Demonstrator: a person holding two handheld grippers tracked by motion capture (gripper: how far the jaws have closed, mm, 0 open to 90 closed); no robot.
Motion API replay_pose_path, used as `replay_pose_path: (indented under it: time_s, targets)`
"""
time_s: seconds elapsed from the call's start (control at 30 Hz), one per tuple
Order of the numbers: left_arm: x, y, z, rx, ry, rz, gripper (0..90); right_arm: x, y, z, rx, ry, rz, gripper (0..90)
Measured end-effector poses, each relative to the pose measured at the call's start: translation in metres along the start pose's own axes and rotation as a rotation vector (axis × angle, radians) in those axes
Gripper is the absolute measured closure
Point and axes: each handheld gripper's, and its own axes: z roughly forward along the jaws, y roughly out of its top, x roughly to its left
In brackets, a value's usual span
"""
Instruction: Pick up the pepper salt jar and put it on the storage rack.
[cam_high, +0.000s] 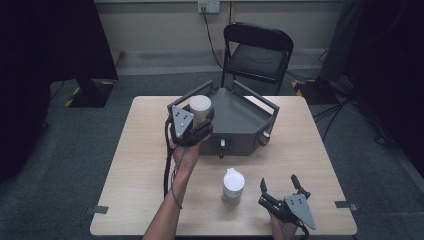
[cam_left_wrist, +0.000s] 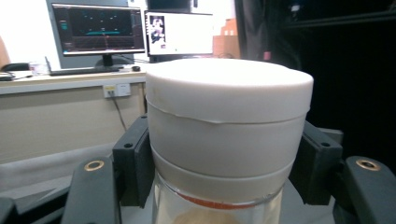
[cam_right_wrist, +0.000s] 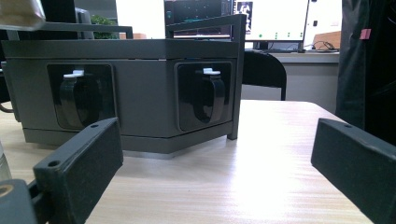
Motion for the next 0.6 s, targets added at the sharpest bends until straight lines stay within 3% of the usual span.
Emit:
replay_pose_path:
  time_s: [0.13,0.43,0.6]
  targets:
    - [0.001,0.001,0.01,0.017,0.018,-0.007,34.4,0.0,0.0,0.0,0.0,0.001,0.0,0.6]
    - [0.007,0.003,0.031,0.029,0.031,-0.067,34.4,-0.001,0.0,0.0,0.0,0.005,0.0,0.6]
    - [0.003,0.002,0.038,0.031,0.048,-0.04,34.4,-0.002,0.0,0.0,0.0,0.009,0.001,0.6]
